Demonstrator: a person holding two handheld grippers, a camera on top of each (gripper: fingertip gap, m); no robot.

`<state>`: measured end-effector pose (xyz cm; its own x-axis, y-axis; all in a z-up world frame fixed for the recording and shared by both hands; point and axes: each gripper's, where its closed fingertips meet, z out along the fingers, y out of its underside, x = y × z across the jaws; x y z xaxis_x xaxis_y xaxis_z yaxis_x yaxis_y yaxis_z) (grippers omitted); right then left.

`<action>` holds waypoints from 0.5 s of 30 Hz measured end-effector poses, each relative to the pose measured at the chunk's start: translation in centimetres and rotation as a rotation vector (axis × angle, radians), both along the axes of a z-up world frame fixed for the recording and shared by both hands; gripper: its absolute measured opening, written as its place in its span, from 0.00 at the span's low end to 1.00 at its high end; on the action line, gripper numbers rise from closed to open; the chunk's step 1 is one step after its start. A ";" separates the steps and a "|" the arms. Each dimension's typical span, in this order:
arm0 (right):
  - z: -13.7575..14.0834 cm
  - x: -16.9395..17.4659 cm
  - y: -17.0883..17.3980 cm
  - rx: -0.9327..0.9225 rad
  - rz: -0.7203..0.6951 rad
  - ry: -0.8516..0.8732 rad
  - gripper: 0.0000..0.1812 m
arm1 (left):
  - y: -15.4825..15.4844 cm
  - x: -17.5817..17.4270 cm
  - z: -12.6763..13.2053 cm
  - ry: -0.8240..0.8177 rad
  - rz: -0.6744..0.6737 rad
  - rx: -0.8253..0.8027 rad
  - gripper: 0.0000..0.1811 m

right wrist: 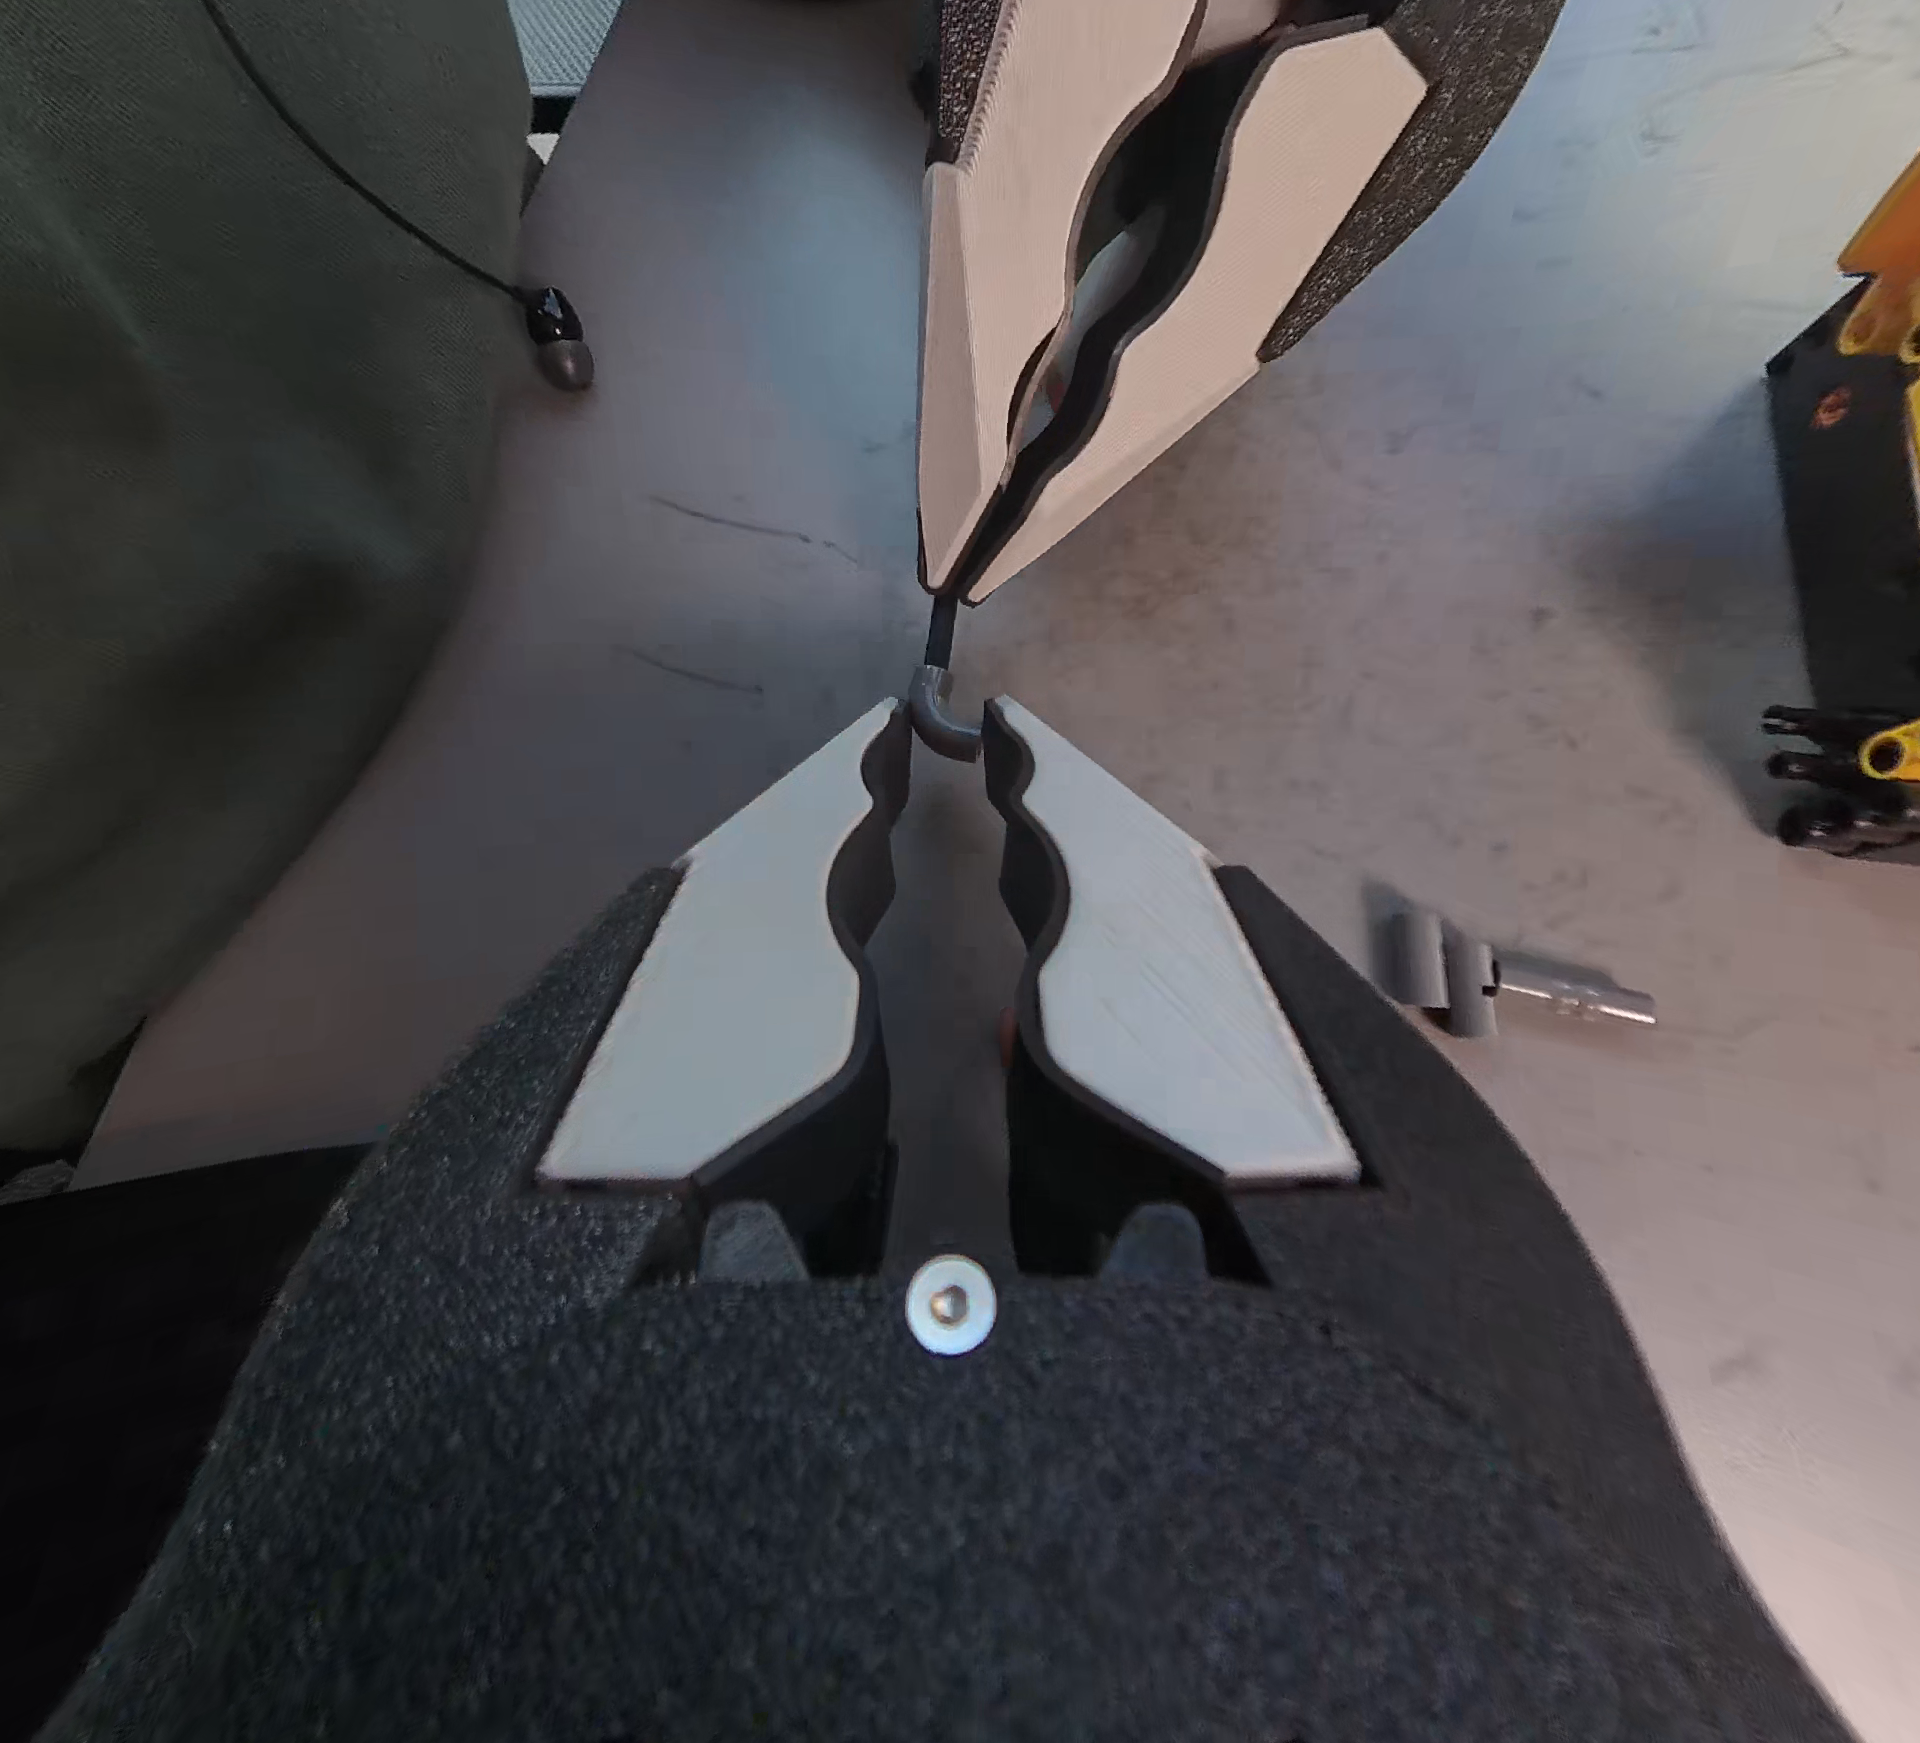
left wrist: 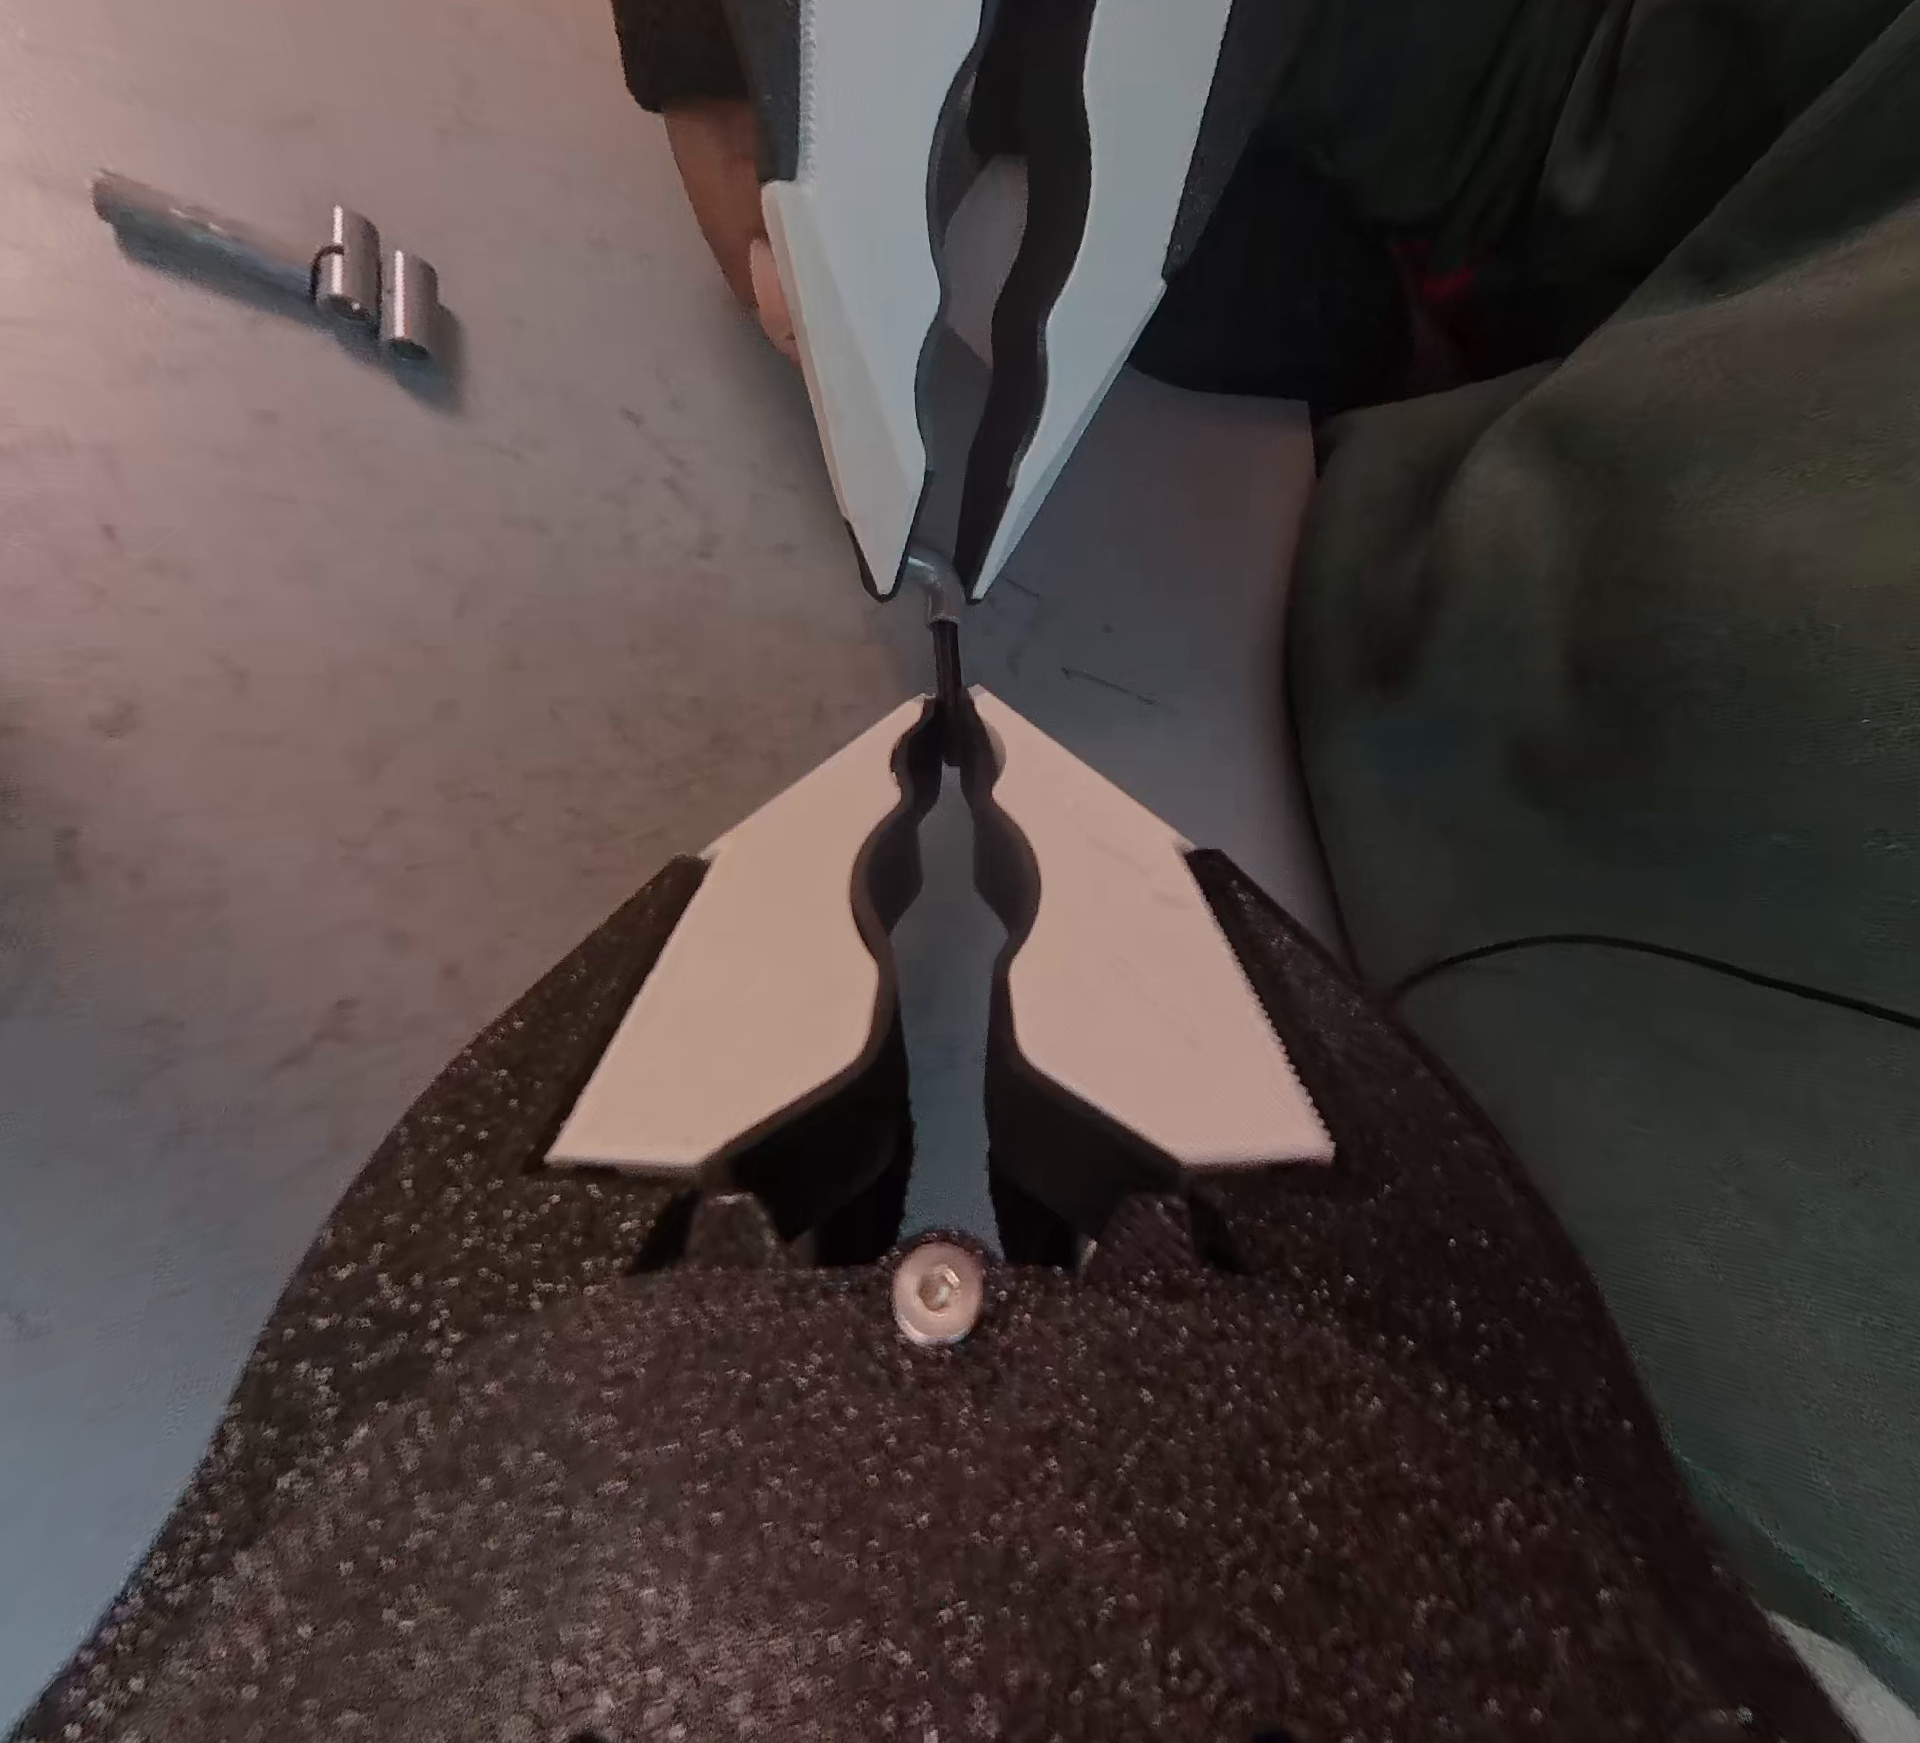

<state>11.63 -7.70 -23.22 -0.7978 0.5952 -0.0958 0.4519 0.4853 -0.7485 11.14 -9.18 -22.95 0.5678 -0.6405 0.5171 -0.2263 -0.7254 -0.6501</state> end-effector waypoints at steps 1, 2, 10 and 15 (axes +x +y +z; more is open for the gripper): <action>-0.1 0.0 0.0 0.018 -0.001 0.010 0.07 | 0.0 0.0 -0.1 0.032 -0.006 0.018 0.01; -0.2 0.0 0.0 0.041 -0.001 0.018 0.07 | 0.0 0.0 -0.3 0.062 -0.010 0.035 0.00; -0.9 0.1 0.0 0.123 -0.014 0.022 0.07 | 0.2 0.0 -1.1 0.212 -0.027 0.095 0.00; -0.9 0.0 -0.1 0.126 -0.016 0.014 0.06 | 0.4 0.1 -1.2 0.223 -0.040 0.091 0.00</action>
<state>11.68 -7.79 -24.14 -0.7888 0.6146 -0.0085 0.4506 0.5689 -0.6880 11.23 -8.80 -24.16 0.6349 -0.7028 0.3209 -0.3991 -0.6540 -0.6426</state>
